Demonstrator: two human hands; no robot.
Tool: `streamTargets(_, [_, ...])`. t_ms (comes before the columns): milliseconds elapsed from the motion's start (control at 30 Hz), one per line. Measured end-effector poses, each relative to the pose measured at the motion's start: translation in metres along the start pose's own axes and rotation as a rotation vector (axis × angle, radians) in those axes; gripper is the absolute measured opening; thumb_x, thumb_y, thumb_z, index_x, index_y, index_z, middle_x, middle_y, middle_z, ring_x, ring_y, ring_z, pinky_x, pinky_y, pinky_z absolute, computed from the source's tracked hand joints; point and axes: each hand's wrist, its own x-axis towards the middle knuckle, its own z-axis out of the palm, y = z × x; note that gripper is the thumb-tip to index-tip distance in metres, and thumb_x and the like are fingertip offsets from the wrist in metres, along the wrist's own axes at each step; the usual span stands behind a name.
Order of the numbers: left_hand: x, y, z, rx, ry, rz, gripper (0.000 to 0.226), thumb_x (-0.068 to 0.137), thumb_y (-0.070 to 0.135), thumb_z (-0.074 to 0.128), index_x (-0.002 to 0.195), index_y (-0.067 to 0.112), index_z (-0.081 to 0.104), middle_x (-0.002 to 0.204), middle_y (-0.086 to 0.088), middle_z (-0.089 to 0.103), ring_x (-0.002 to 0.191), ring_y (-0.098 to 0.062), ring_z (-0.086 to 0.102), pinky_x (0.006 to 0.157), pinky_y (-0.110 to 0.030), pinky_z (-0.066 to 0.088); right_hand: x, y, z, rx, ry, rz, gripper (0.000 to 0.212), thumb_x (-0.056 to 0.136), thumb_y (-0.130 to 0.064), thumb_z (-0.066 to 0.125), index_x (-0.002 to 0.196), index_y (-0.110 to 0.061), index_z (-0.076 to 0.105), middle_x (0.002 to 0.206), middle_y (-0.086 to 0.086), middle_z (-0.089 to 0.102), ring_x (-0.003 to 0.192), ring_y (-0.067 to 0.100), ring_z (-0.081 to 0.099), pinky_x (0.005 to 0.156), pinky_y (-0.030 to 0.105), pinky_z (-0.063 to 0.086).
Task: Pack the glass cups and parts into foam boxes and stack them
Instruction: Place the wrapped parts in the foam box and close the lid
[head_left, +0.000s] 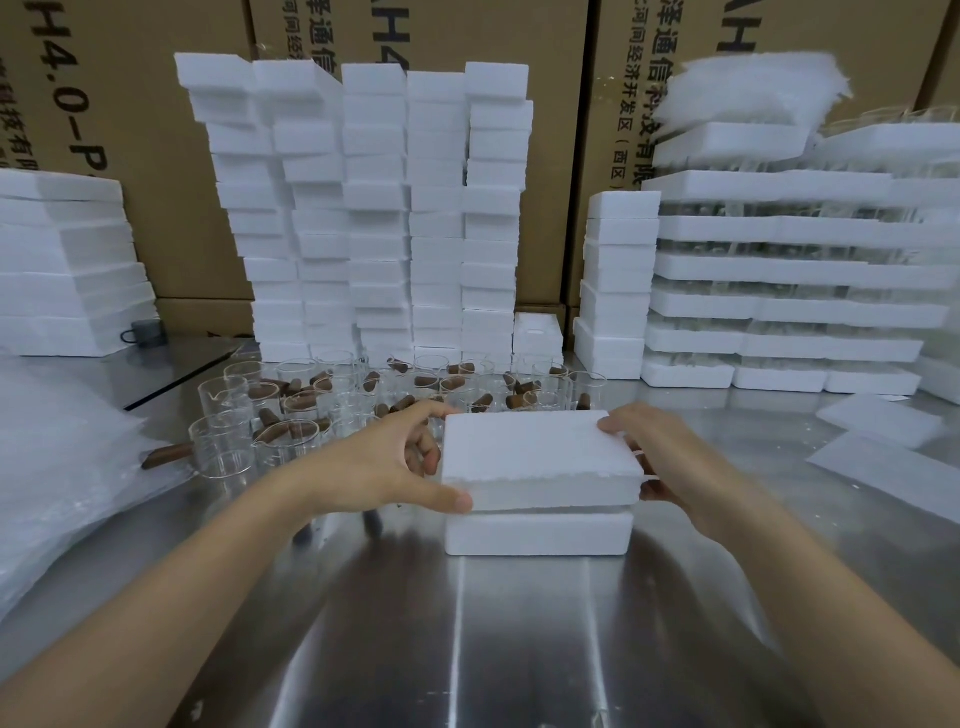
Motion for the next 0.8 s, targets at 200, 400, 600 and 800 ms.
streamTargets(200, [0.001, -0.003, 0.002, 0.003, 0.002, -0.007, 0.108, 0.050, 0.073, 0.098, 0.144, 0.053, 0.048, 0.107, -0.004, 0.070, 0.084, -0.010, 0.066, 0.086, -0.040, 0.056, 0.002, 0.002, -0.001, -0.037, -0.003, 0.022, 0.022, 0.096, -0.039, 0.062, 0.107, -0.022, 0.070, 0.104, 0.002, 0.066, 0.090, 0.021, 0.062, 0.080, 0.035, 0.051])
streamTargets(400, [0.004, -0.007, 0.003, 0.057, -0.013, -0.008, 0.119, 0.053, 0.075, 0.096, 0.155, 0.045, 0.043, 0.111, -0.001, 0.068, 0.085, -0.008, 0.066, 0.085, -0.031, 0.054, 0.001, 0.006, -0.004, 0.000, -0.064, 0.097, 0.026, 0.093, -0.036, 0.064, 0.111, -0.020, 0.074, 0.099, 0.000, 0.071, 0.073, 0.015, 0.068, 0.061, 0.025, 0.051])
streamTargets(600, [-0.001, 0.002, 0.003, 0.204, 0.006, 0.047, 0.114, 0.056, 0.084, 0.087, 0.152, 0.069, 0.028, 0.140, 0.029, 0.045, 0.118, 0.004, 0.055, 0.088, -0.017, 0.049, 0.006, 0.005, -0.003, 0.077, -0.034, 0.053, 0.015, 0.095, -0.026, 0.067, 0.106, -0.021, 0.074, 0.101, -0.001, 0.072, 0.083, 0.017, 0.068, 0.068, 0.027, 0.048])
streamTargets(800, [-0.004, 0.008, 0.007, 0.256, 0.026, 0.141, 0.081, 0.077, 0.060, 0.090, 0.143, 0.072, 0.044, 0.141, 0.047, 0.036, 0.117, 0.035, 0.036, 0.084, -0.002, 0.042, 0.005, 0.009, -0.005, 0.018, -0.114, -0.016, 0.049, 0.086, -0.051, 0.082, 0.115, -0.012, 0.072, 0.096, -0.002, 0.079, 0.081, 0.010, 0.070, 0.076, 0.026, 0.050])
